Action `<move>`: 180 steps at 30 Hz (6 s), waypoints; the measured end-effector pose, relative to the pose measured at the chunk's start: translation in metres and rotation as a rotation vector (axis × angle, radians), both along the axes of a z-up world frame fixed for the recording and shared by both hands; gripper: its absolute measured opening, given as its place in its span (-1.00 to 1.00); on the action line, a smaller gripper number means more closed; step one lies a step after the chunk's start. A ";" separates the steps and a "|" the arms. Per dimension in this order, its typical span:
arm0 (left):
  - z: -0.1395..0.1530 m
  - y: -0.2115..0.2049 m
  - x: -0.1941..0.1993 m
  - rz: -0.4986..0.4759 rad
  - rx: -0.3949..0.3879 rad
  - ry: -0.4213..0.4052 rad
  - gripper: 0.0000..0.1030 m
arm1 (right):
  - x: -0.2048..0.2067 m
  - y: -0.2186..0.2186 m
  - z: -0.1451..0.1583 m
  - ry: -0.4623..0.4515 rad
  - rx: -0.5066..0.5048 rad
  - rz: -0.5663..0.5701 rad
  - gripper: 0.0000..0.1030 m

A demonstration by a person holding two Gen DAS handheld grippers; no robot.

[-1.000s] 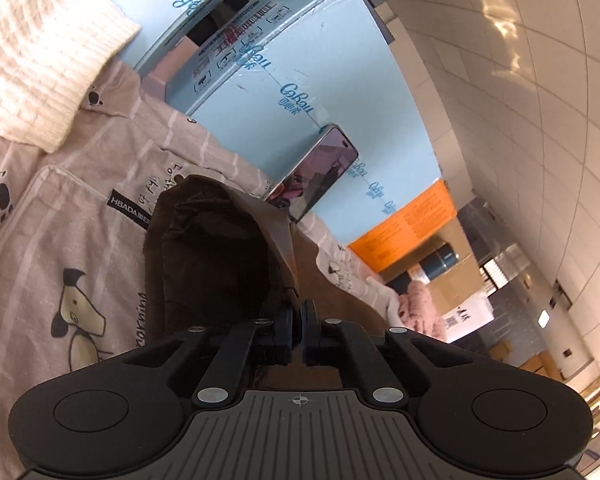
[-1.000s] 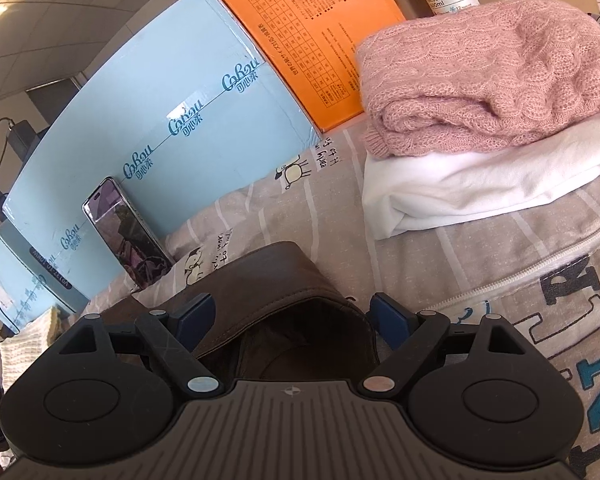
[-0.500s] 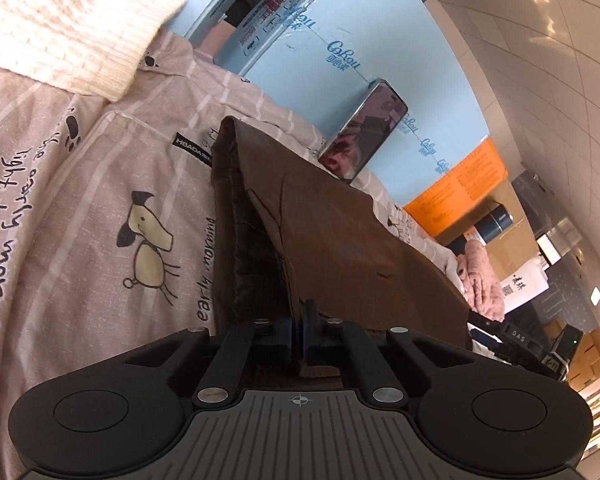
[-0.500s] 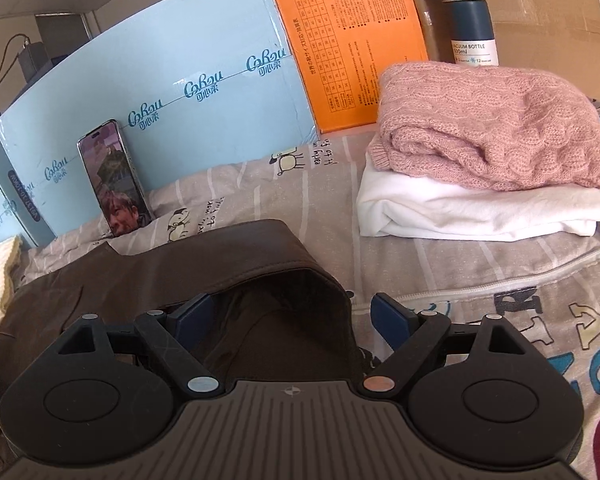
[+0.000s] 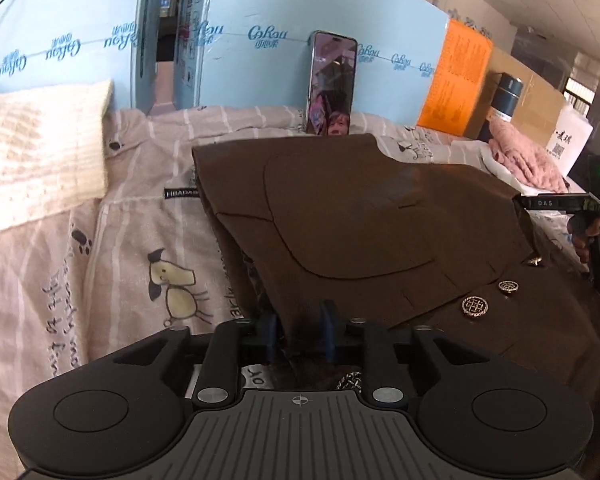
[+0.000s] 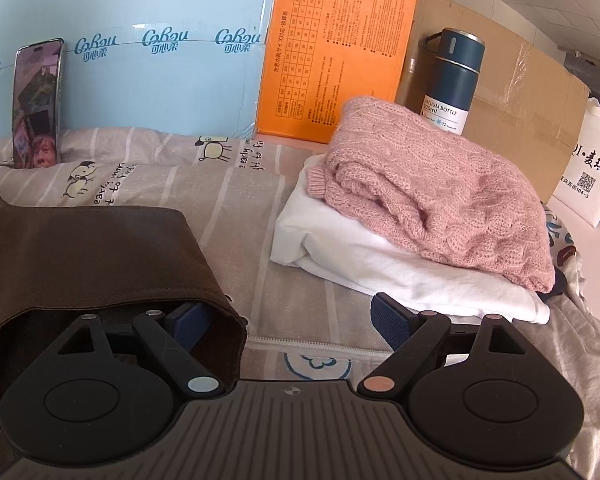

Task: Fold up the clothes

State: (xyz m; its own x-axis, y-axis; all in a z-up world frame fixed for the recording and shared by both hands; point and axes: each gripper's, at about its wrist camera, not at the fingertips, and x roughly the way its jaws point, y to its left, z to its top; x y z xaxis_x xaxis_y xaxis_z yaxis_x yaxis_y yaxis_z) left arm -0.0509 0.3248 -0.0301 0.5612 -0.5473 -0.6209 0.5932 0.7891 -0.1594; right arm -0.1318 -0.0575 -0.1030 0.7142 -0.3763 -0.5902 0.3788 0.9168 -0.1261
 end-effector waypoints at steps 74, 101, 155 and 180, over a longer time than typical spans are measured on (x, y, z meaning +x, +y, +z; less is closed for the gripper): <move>-0.022 0.030 -0.061 -0.111 -0.226 -0.122 -0.75 | -0.072 0.093 -0.006 0.006 0.391 0.631 -0.49; -0.004 0.011 -0.045 -0.041 -0.002 -0.276 0.27 | -0.089 0.092 -0.010 -0.044 -0.066 0.435 0.74; -0.017 -0.020 -0.195 -0.702 0.207 -0.523 0.88 | -0.183 0.153 -0.001 -0.044 -0.326 0.698 0.86; 0.005 0.005 -0.141 -0.528 0.136 -0.611 -0.59 | -0.210 0.124 0.000 -0.021 -0.416 0.506 -0.72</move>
